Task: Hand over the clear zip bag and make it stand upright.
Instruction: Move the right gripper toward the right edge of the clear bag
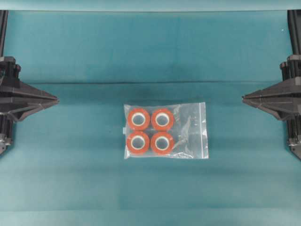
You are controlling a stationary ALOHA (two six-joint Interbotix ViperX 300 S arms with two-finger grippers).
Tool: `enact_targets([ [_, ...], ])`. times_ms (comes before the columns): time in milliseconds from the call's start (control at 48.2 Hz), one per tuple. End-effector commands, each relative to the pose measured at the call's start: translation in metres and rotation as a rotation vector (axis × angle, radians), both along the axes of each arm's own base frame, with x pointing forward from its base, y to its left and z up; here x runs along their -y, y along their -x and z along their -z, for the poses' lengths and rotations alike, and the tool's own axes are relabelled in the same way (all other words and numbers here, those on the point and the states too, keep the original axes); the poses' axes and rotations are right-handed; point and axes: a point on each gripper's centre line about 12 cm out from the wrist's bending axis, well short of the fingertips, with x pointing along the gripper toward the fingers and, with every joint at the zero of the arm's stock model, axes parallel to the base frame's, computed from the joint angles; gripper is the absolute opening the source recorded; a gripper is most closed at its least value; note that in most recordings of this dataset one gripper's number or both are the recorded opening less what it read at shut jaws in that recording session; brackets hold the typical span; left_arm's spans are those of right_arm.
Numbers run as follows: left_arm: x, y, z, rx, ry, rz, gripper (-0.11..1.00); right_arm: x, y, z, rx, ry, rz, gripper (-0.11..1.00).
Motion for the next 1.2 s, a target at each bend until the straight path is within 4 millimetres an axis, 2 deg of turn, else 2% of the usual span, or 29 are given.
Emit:
enact_targets([
  [0,0.002,-0.007,0.003,-0.063,0.003,0.011,0.14,0.001,-0.003,0.001,-0.007,-0.038,0.004,0.09],
  [145,0.004,-0.016,0.002,-0.133,0.002,0.017,-0.01,0.008,-0.004,0.008,-0.051,-0.328,0.041,0.00],
  [311,0.004,-0.029,0.007,-0.189,0.003,0.017,-0.01,0.008,-0.008,0.013,-0.097,-0.595,0.052,0.00],
  [581,0.004,-0.051,0.012,-0.250,0.001,0.017,-0.01,0.005,-0.024,0.051,-0.305,-0.974,0.126,0.00],
  [705,0.005,-0.056,0.012,-0.272,0.002,0.018,-0.01,0.005,-0.035,0.064,-0.357,-1.079,0.172,0.00],
  [954,0.005,-0.057,0.013,-0.288,0.002,0.018,-0.01,0.006,-0.049,0.093,-0.457,-1.161,0.260,0.00],
  [1078,0.004,-0.056,0.023,-0.373,0.003,0.015,-0.01,0.008,-0.055,0.114,-0.510,-1.274,0.345,0.00],
  [1182,0.004,-0.054,0.023,-0.382,0.003,0.015,-0.01,0.006,-0.058,0.132,-0.565,-1.332,0.406,0.00],
])
